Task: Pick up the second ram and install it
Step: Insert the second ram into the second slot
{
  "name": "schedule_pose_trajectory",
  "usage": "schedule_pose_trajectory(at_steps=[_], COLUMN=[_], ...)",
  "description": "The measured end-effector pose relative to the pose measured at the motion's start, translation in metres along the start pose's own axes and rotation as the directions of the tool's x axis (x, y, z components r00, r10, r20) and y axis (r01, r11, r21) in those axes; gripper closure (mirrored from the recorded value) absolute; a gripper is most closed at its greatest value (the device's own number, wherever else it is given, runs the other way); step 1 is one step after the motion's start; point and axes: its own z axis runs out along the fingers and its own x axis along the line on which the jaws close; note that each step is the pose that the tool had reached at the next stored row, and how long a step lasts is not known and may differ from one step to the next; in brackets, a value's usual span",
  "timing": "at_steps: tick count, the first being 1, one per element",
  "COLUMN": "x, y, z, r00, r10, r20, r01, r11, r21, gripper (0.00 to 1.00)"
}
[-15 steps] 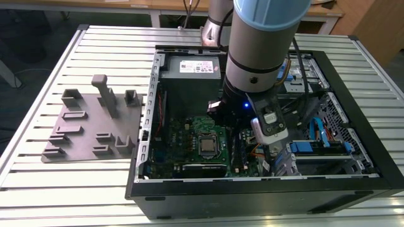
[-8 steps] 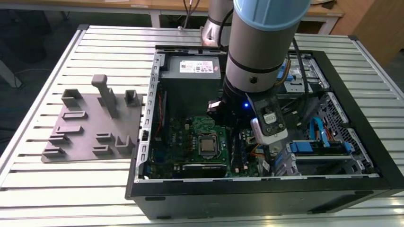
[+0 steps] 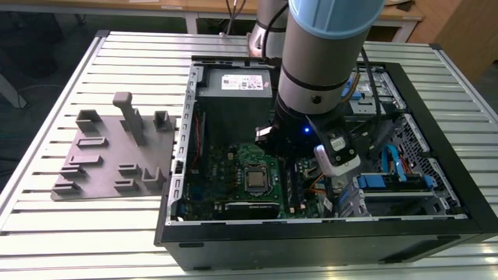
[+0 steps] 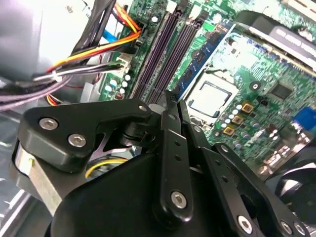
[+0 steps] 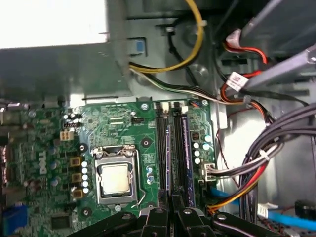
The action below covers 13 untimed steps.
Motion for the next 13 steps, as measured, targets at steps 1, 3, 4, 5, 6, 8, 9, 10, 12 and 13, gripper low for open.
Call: schedule_pose_trajectory(at_steps=[1, 3, 4, 5, 6, 8, 9, 10, 12, 13], x=[0.0000, 0.0000, 0.0000, 0.0000, -0.0002, -0.0002, -0.0004, -0.0010, -0.0020, -0.0024], y=[0.0000, 0.0000, 0.0000, 0.0000, 0.0000, 0.0000, 0.0000, 0.0000, 0.0001, 0.0001], z=[0.0000, 0.0001, 0.0001, 0.0001, 0.0001, 0.0001, 0.0001, 0.0003, 0.0005, 0.0004], r00=[0.9998, 0.9985, 0.9975, 0.9973, 0.9973, 0.9973, 0.9973, 0.9972, 0.9961, 0.9957], r10=[-0.018, -0.055, -0.070, -0.074, -0.074, -0.074, -0.074, -0.073, -0.071, -0.071], r20=[-0.0011, -0.0034, -0.0042, -0.0043, -0.0047, -0.0048, -0.0071, -0.0192, -0.0533, -0.0591], r01=[0.018, 0.055, 0.070, 0.074, 0.074, 0.074, 0.074, 0.073, 0.071, 0.071], r11=[0.9998, 0.9985, 0.9975, 0.9973, 0.9973, 0.9973, 0.9973, 0.9973, 0.9975, 0.9975], r21=[-0.0008, -0.0026, -0.0033, -0.0035, -0.0037, -0.0036, -0.0035, -0.0036, -0.0035, -0.0032], gripper=[0.86, 0.86, 0.86, 0.86, 0.86, 0.86, 0.86, 0.86, 0.86, 0.86])
